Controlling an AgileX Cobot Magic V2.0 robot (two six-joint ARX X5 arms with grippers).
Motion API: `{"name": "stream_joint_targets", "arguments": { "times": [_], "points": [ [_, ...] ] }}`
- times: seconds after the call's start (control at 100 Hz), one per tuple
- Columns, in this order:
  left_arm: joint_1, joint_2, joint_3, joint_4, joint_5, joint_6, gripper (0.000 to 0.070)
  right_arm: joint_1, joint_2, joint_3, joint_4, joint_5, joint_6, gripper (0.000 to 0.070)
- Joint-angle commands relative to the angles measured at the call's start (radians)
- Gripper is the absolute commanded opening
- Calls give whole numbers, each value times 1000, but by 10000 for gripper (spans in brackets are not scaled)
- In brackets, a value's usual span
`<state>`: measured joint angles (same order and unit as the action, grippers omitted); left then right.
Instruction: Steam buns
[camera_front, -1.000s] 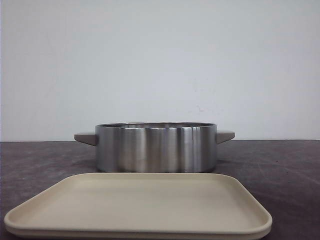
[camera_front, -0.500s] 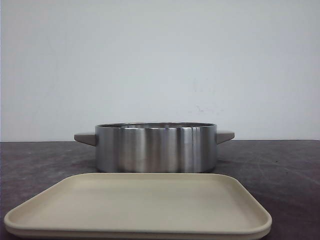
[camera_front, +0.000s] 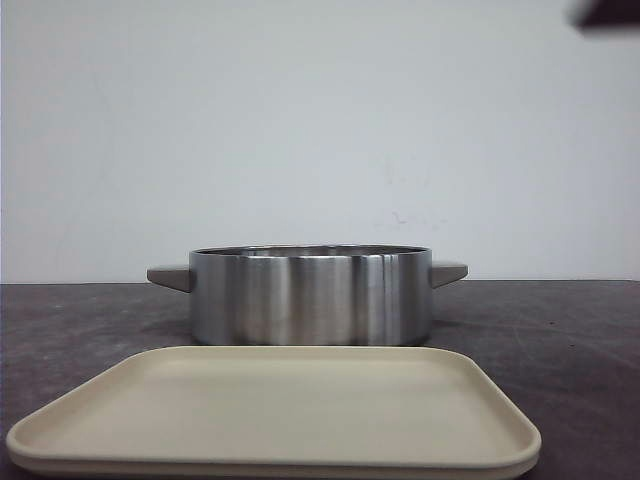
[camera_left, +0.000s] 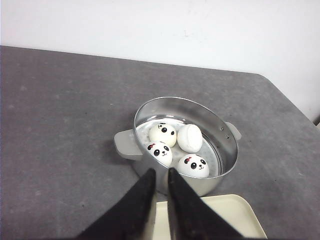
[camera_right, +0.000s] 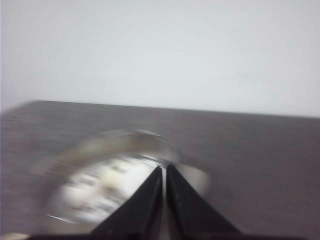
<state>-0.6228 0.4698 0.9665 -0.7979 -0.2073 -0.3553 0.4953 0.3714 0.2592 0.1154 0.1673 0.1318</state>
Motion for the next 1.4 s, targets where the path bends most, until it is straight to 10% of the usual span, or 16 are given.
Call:
{"name": "stream_joint_targets", "arguments": {
  "times": [0.0, 0.43, 1.39],
  "points": [
    [-7, 4, 10, 9, -3, 0, 0, -97, -112, -61, 14, -43, -78, 6],
    [-7, 4, 10, 9, -3, -1, 0, -437, -368, -247, -158, -99, -47, 6],
    [-7, 4, 10, 9, -3, -1, 0, -440, -368, -247, -273, -89, -72, 6]
  ]
}}
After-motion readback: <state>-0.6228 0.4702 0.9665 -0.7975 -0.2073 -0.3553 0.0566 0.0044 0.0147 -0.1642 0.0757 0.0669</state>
